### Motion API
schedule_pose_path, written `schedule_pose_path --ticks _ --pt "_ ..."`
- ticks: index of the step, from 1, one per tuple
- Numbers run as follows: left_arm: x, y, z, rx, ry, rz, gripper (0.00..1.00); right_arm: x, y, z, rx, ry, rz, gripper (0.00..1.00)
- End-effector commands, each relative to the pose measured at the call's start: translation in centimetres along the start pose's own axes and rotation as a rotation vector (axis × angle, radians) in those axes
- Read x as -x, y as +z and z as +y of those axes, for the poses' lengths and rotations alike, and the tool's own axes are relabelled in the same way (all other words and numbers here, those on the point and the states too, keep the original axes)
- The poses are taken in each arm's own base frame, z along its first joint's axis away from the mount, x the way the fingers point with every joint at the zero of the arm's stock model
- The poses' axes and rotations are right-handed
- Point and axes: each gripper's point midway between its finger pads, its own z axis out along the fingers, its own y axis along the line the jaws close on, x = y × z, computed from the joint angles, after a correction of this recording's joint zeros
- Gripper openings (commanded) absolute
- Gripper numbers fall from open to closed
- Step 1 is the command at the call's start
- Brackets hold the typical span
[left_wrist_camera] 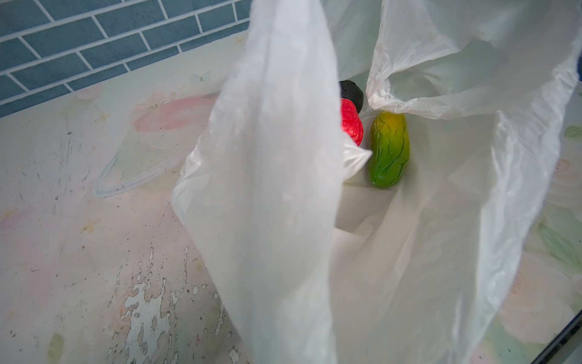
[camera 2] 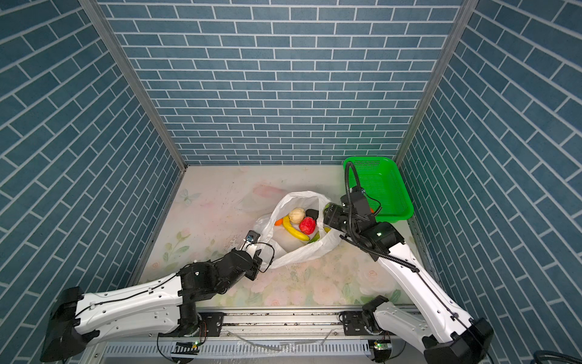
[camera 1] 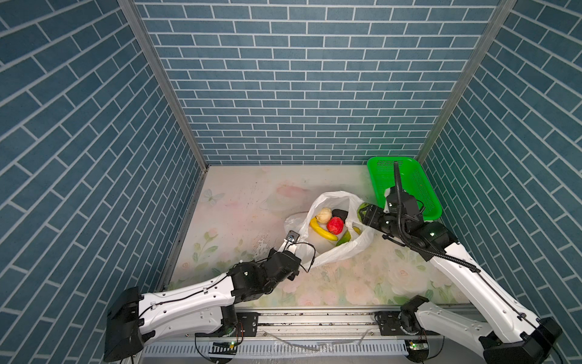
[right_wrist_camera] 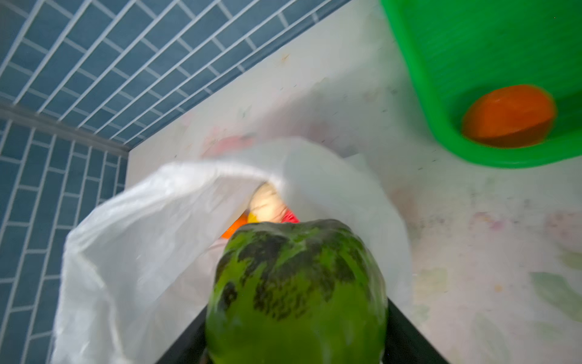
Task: Untie the knot of the plastic bag and take out the fruit
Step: 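Grasp the green bumpy fruit with the right gripper and lift it, then carry the green fruit to the green basket and release it with the right gripper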
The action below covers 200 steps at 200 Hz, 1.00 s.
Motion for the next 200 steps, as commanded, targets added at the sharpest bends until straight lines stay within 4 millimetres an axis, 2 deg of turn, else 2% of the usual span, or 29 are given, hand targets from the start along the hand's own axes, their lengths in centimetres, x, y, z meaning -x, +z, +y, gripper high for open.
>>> schedule_pose_path --ticks 1,24,56,91,125,136,157,174,200 --pt "0.1 -0.1 0.0 0.005 0.011 0.009 0.0 2.8 -0.3 -2.5 -0.052 -0.034 -0.032 0.59" --pt "0.2 -0.2 0.1 0.006 0.007 0.005 0.0 6.2 1.7 -5.1 -0.078 0.027 -0.087 0.59" --pt "0.4 -0.3 0.1 0.008 0.009 0.001 0.0 10.0 5.7 -8.8 -0.149 0.051 -0.104 0.59" --pt "0.6 -0.3 0.2 0.014 0.003 -0.008 0.0 12.9 9.9 -13.7 -0.244 0.078 -0.098 0.59" --pt "0.6 -0.3 0.2 0.016 0.0 -0.01 0.0 14.3 12.9 -17.3 -0.298 0.106 -0.065 0.59" --pt "0.6 -0.3 0.3 0.02 -0.002 -0.01 0.0 14.4 13.8 -17.9 -0.305 0.11 -0.043 0.63" --pt "0.7 -0.4 0.4 0.021 -0.005 -0.015 0.0 14.4 14.8 -18.6 -0.322 0.102 -0.006 0.76" --pt "0.8 -0.4 0.4 0.023 -0.006 -0.017 0.0 14.5 14.9 -18.8 -0.34 0.1 -0.003 0.84" --pt "0.8 -0.5 0.5 0.025 -0.01 -0.018 0.0 14.5 14.5 -18.7 -0.345 0.095 -0.002 0.88"
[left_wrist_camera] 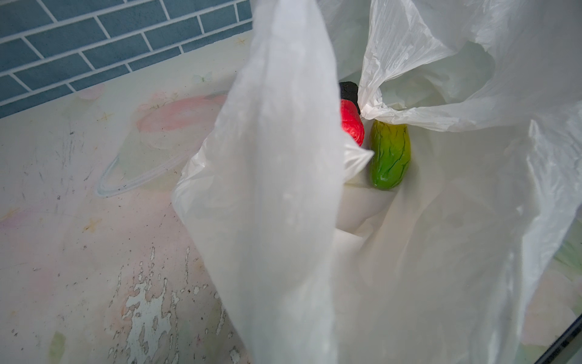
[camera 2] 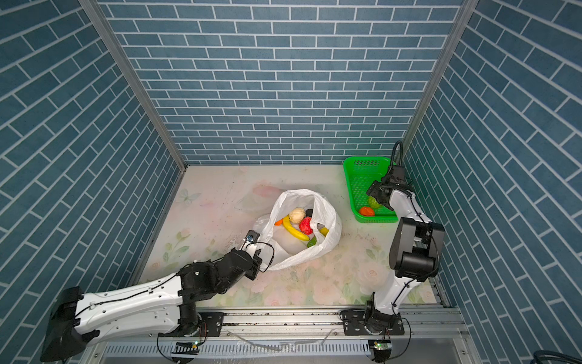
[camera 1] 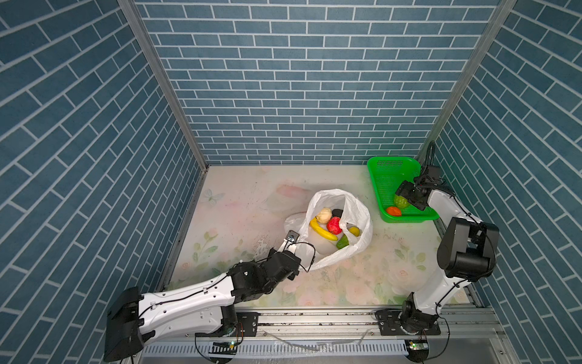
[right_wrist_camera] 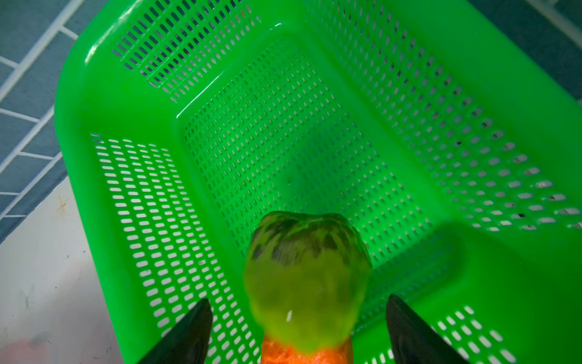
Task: Untie the knot of the plastic bag and take out the fruit
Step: 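Carry the green fruit to the green basket and release it with the right gripper, then move the right gripper back into the bag toward the remaining fruit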
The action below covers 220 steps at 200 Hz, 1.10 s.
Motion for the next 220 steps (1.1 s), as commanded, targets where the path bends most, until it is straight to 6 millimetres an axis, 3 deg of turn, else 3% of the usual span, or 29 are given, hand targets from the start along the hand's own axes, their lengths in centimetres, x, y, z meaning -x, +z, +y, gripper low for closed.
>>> schedule_pose_path --ticks 1,39,75,130,161,191,220 --pt "0.7 -0.4 0.3 0.017 -0.007 -0.014 0.0 1.4 -1.2 0.6 0.002 -0.035 -0.024 0.89" --pt "0.6 -0.5 0.3 0.013 -0.008 -0.012 0.0 0.9 -2.9 1.3 0.03 -0.039 -0.027 0.89" --pt "0.6 -0.6 0.5 0.019 -0.003 -0.013 0.0 -1.4 -6.6 3.8 0.094 -0.073 -0.016 0.88" --pt "0.7 -0.5 0.4 0.016 -0.006 -0.018 0.0 -10.6 -15.3 9.5 0.257 -0.175 0.065 0.87" --pt "0.7 -0.5 0.5 0.018 0.001 -0.024 0.0 -15.3 -18.9 11.8 0.328 -0.236 0.099 0.86" --pt "0.5 -0.4 0.4 0.017 0.008 -0.018 0.0 -19.3 -21.0 15.6 0.415 -0.344 0.127 0.85" --pt "0.6 -0.5 0.5 0.019 0.002 -0.022 0.0 -22.4 -21.5 19.7 0.48 -0.456 0.148 0.85"
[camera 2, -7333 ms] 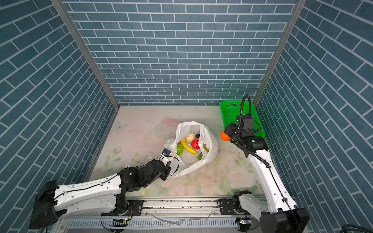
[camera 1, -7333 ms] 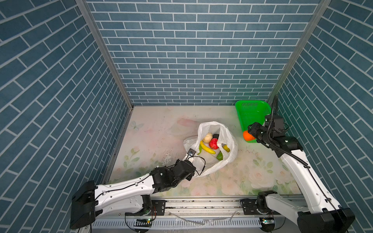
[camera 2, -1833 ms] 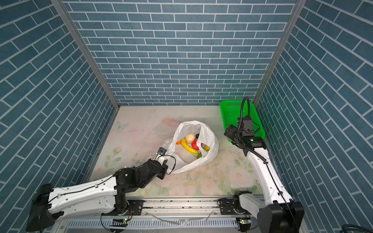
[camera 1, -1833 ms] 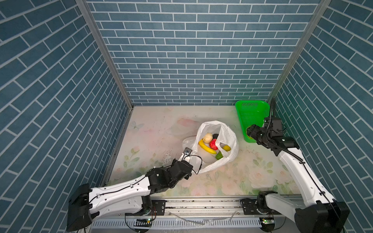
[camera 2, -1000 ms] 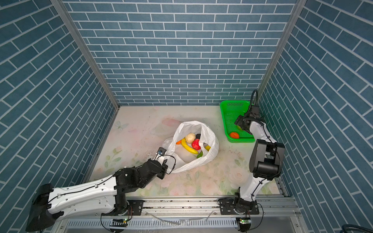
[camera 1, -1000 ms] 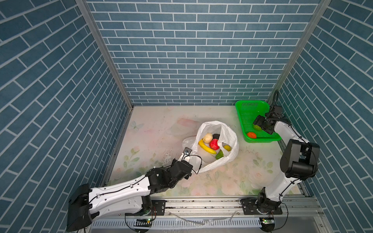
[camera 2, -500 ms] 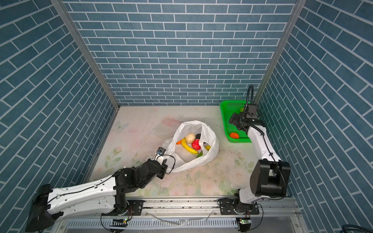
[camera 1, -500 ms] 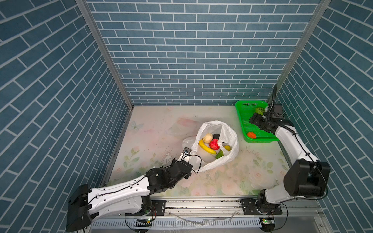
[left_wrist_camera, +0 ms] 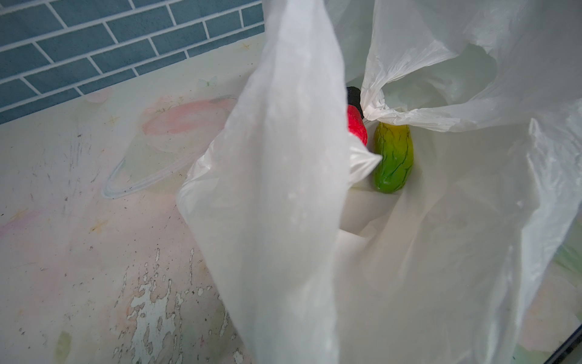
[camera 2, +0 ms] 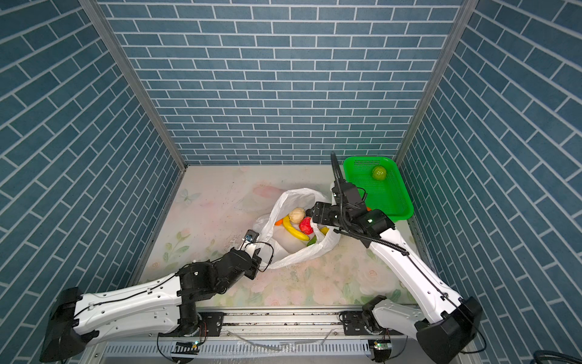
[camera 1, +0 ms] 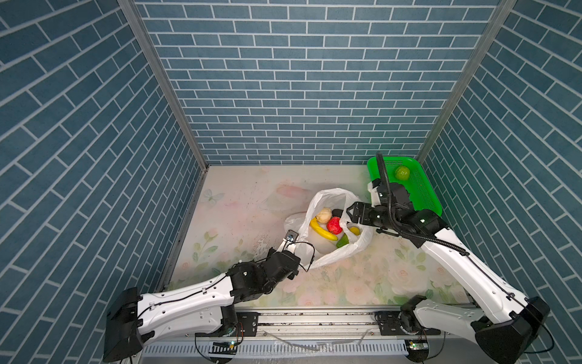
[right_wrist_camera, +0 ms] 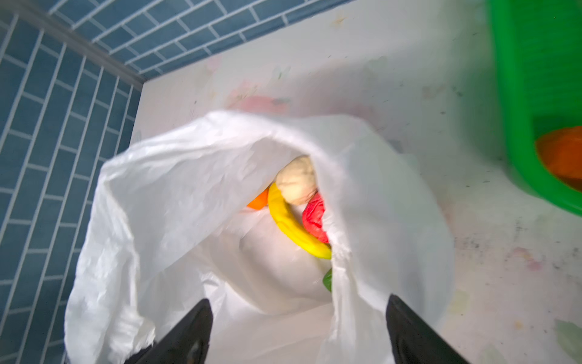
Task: Untie the knot of the plastic bag and take out the fruit
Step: 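Move the right gripper back into the bag toward the remaining fruit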
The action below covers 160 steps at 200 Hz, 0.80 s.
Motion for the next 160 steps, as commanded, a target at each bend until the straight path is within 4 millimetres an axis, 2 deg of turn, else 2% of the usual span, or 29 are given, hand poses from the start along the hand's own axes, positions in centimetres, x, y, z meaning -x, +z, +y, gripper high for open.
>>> schedule_pose_path --ticks 1,24,44,95,160 --pt "0.4 -0.4 0.3 0.01 0.004 -0.012 0.0 -0.8 1.8 2.2 -0.002 -0.026 0.022 0.85" --pt "0.6 -0.4 0.5 0.019 0.002 -0.016 0.0 -1.6 4.2 4.7 0.04 -0.077 0.036 0.86" --pt "0.8 -0.6 0.5 0.021 -0.007 -0.027 0.0 -2.3 6.6 5.7 0.063 -0.087 0.037 0.85" --pt "2.1 -0.9 0.7 0.033 -0.037 -0.066 0.0 -5.6 12.0 5.1 0.07 -0.051 0.066 0.8" --pt "4.1 -1.2 0.7 0.028 -0.069 -0.109 0.0 -11.2 15.3 5.1 0.079 -0.004 0.127 0.76"
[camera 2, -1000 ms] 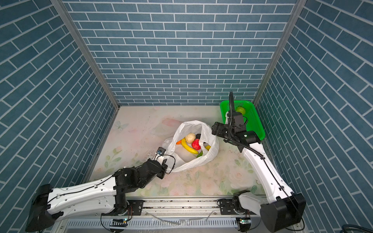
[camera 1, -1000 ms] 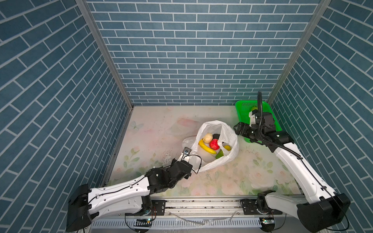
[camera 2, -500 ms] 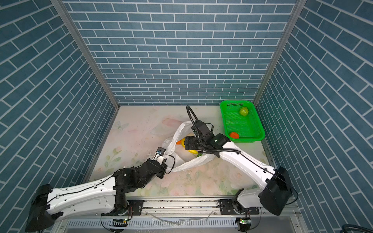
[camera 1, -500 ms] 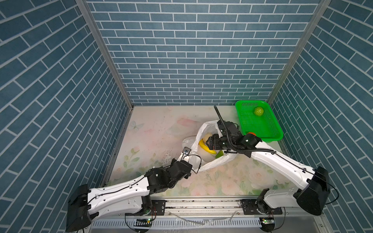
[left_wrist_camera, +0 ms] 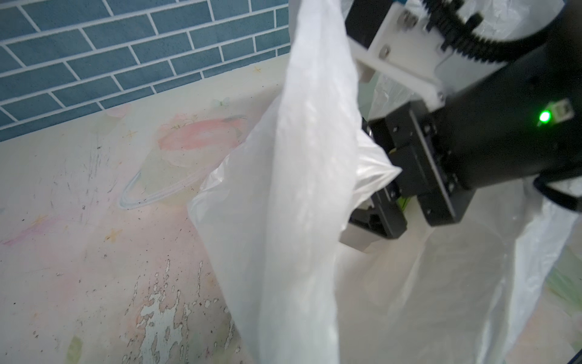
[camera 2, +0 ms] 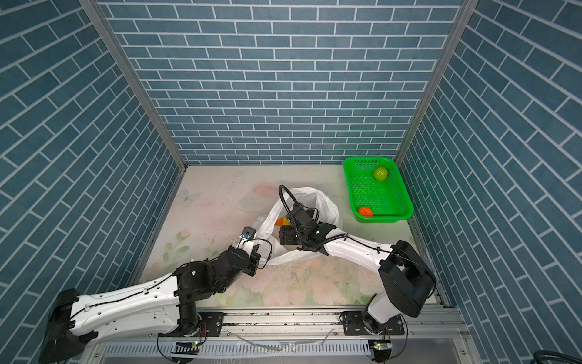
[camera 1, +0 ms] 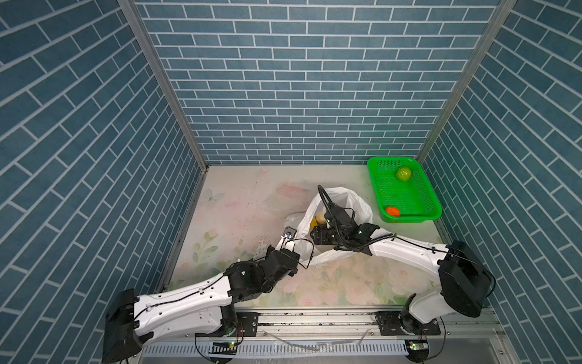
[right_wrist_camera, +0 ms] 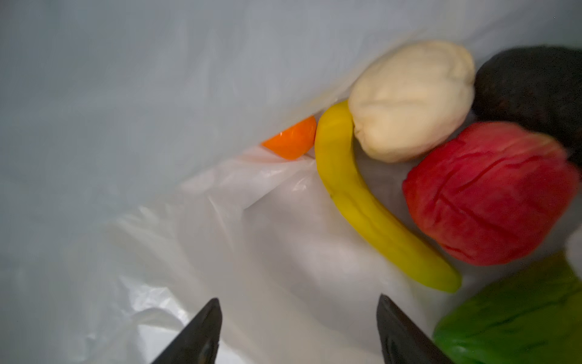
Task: Untie the knot of the plastic bag and take out the fruit
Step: 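Move the right gripper back into the bag toward the remaining fruit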
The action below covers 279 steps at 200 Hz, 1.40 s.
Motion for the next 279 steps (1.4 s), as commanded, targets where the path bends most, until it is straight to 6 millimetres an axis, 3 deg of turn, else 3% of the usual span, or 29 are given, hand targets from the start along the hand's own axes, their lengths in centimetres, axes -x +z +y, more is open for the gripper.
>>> schedule_pose_path --ticks 1,24,75,134,203,279 --pt "2.1 -0.4 0.0 0.0 -0.03 -0.049 0.0 -0.7 1.6 0.4 0.024 0.06 -0.021 0.76" --pt "2.5 -0.3 -0.2 -0.01 -0.024 -0.052 0.0 -0.8 2.8 1.0 0.056 0.082 -0.028 0.76" --pt "1.3 0.0 -0.7 -0.037 -0.005 -0.011 0.0 3.9 4.6 2.3 0.142 0.21 -0.178 0.78" --pt "0.4 0.0 -0.7 -0.044 0.003 0.02 0.0 6.7 7.6 2.5 0.198 0.369 -0.264 0.8" --pt "-0.4 0.0 -0.8 -0.061 0.003 0.046 0.0 8.3 9.2 1.5 0.16 0.468 -0.339 0.85" --pt "-0.7 -0.1 -1.1 -0.081 -0.001 0.061 0.0 9.0 11.7 0.3 0.133 0.545 -0.358 0.83"
